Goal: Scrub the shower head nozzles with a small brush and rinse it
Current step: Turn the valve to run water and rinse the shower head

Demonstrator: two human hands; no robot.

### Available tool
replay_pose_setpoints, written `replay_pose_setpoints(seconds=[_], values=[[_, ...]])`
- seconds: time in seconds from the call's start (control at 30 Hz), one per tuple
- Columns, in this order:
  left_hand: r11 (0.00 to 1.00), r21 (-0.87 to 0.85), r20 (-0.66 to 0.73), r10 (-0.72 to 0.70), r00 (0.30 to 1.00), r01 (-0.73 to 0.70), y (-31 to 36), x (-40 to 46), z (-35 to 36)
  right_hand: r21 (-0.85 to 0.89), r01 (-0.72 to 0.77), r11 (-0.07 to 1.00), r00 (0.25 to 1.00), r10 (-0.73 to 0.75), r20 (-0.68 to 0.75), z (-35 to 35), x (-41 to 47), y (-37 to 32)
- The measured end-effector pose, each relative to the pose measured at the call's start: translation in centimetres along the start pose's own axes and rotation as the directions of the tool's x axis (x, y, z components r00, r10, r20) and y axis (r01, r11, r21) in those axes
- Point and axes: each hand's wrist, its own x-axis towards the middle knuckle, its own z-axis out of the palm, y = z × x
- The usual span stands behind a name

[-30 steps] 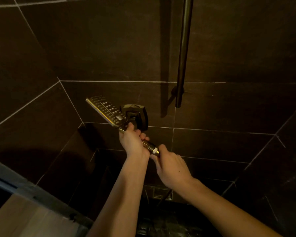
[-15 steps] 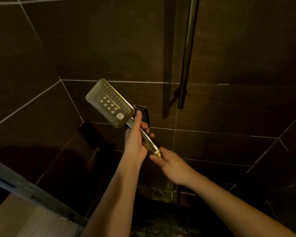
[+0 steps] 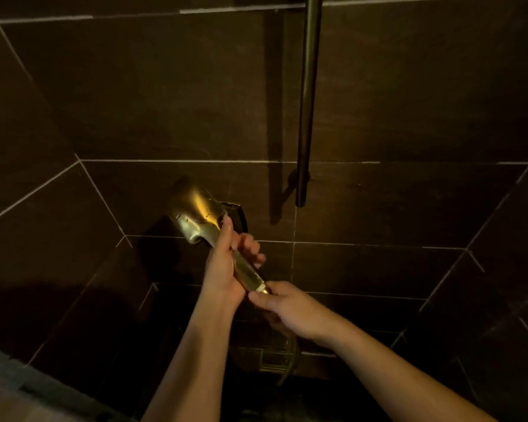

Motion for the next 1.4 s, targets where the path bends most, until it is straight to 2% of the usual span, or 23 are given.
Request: replay_pose_setpoints(seconds=[0.07, 0.17, 0.2, 0.27, 0.33, 0.4, 0.5, 0.57, 0.63, 0.73, 0.83, 0.93, 1.07, 1.1, 1.17, 1.23, 1.3, 1.37, 1.4], values=[[0.988, 0.149, -0.052, 0.039, 0.998, -0.030, 0.0, -0.3, 0.9, -0.152, 0.089, 0.984, 0.986, -0.108, -0.126, 0.3, 0.3, 0.6], [0.895, 0.407, -0.168, 0.271, 0.948, -0.184, -0.4, -0.5, 2.1, -0.331, 0.118, 0.936, 0.953, -0.201, -0.228, 1.1, 0.2, 0.9], [0.868, 0.445, -0.196, 0.332, 0.923, -0.218, -0.6, -0.7, 2.4, -0.350, 0.118, 0.929, 0.945, -0.213, -0.247, 1.5, 0.2, 1.0], [0.854, 0.475, -0.260, 0.367, 0.893, -0.212, -0.7, -0.9, 2.8, -0.432, 0.091, 0.897, 0.928, -0.234, -0.291, 1.9, 0.1, 1.0], [0.900, 0.406, -0.327, 0.306, 0.894, -0.159, -0.4, -0.9, 2.6, -0.565, 0.040, 0.824, 0.898, -0.278, -0.341, 1.9, 0.1, 1.0], [0.957, 0.283, -0.389, 0.183, 0.903, -0.073, 0.1, -0.5, 2.2, -0.643, -0.003, 0.766, 0.875, -0.309, -0.373, 1.6, 0.2, 1.0], [0.991, 0.133, -0.447, 0.045, 0.893, 0.017, 0.5, -0.3, 1.7, -0.706, -0.002, 0.708, 0.883, -0.329, -0.333, 1.6, 0.1, 0.9], [0.996, 0.087, -0.473, 0.031, 0.881, 0.011, 0.5, -0.6, 1.6, -0.672, 0.032, 0.740, 0.922, -0.282, -0.267, 1.9, 0.0, 0.6], [0.999, 0.034, -0.443, 0.011, 0.896, 0.004, 0.5, -0.9, 1.2, -0.517, 0.043, 0.855, 0.970, -0.160, -0.184, 1.8, 0.0, 0.2], [0.996, -0.081, -0.234, -0.048, 0.971, 0.030, 0.7, -1.5, 0.3, -0.200, 0.013, 0.980, 0.999, -0.023, -0.049, 1.2, -0.2, -0.5], [0.995, -0.099, -0.091, -0.035, 0.995, 0.026, 0.6, -1.6, -0.1, -0.033, 0.011, 0.999, 1.000, -0.011, 0.016, 1.0, -0.5, -0.7], [0.999, 0.002, -0.191, 0.034, 0.981, -0.034, 0.7, -1.7, 1.0, -0.101, 0.049, 0.994, 0.992, -0.060, -0.113, 1.3, -0.3, -0.1], [0.951, 0.281, -0.345, 0.224, 0.912, -0.127, 0.1, -1.2, 1.7, -0.250, 0.054, 0.967, 0.955, -0.123, -0.270, 2.4, -0.4, 0.5], [0.943, 0.305, -0.378, 0.248, 0.892, -0.133, -0.2, -1.1, 1.5, -0.304, 0.051, 0.951, 0.946, -0.143, -0.290, 2.6, -0.4, 0.6], [0.952, 0.287, -0.408, 0.223, 0.885, -0.108, -0.2, -0.8, 1.4, -0.409, 0.033, 0.912, 0.932, -0.176, -0.317, 2.7, -0.3, 0.8], [0.985, 0.171, -0.367, 0.083, 0.927, -0.020, 0.4, -0.8, 1.3, -0.460, -0.006, 0.888, 0.922, -0.173, -0.346, 2.2, -0.2, 0.8], [0.997, 0.069, -0.285, -0.025, 0.958, 0.046, 0.8, -0.8, 1.5, -0.336, 0.012, 0.942, 0.951, -0.115, -0.288, 1.8, -0.4, 0.7], [0.998, 0.059, -0.270, -0.012, 0.963, 0.029, 0.7, -1.1, 1.7, -0.128, 0.044, 0.991, 0.989, -0.062, -0.135, 1.7, -0.8, 0.4], [0.998, 0.065, -0.271, 0.004, 0.963, 0.015, 0.6, -1.2, 1.8, -0.077, 0.052, 0.996, 0.994, -0.059, -0.091, 1.7, -0.9, 0.2]])
